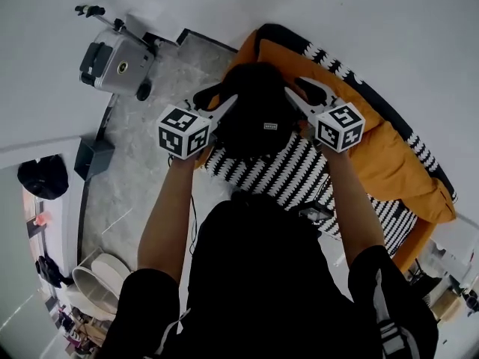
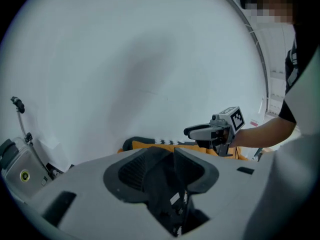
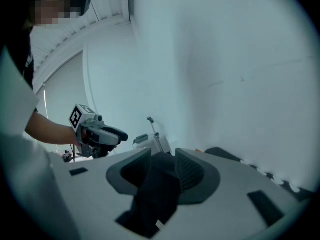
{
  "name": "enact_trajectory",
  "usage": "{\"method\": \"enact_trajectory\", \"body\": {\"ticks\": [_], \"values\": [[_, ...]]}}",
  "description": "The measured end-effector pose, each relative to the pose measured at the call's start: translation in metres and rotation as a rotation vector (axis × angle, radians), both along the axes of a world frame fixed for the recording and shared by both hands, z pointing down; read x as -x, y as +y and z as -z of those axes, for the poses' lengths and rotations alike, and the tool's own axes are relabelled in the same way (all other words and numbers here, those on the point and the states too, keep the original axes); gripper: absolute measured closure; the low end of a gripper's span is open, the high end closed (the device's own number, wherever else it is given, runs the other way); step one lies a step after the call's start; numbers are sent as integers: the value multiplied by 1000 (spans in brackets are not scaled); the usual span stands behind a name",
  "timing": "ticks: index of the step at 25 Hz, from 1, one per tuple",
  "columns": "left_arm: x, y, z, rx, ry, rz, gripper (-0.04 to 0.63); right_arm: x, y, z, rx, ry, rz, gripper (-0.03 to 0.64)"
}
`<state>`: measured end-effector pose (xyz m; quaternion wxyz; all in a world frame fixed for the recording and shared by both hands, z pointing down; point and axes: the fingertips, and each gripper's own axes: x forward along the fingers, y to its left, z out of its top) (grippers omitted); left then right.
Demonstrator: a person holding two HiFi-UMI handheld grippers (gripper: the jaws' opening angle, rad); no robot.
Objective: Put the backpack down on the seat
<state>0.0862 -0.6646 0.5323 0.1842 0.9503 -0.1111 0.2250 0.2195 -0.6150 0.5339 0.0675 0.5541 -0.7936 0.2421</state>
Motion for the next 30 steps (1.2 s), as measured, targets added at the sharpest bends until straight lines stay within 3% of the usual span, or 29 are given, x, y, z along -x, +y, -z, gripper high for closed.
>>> {"method": "enact_trajectory", "body": {"ticks": [3, 8, 10, 18, 24, 30], "values": [[-1, 8, 42, -33, 94, -2, 426, 3, 7, 49, -95, 6, -9, 468], [8, 21, 114, -111, 234, -15, 489, 10, 26, 140, -285, 65, -62, 561], [12, 31, 139, -130, 283, -23, 509, 10, 42, 174, -343, 77, -82, 569], [37, 82, 244, -199, 503, -94, 560, 47, 119, 277, -487, 168, -23, 583], [68, 145, 283, -213, 553, -177, 563, 90, 190, 313, -576, 116, 20, 583], [114, 205, 295, -226, 570, -256, 563, 148, 248, 317, -599, 78, 103, 584]]}}
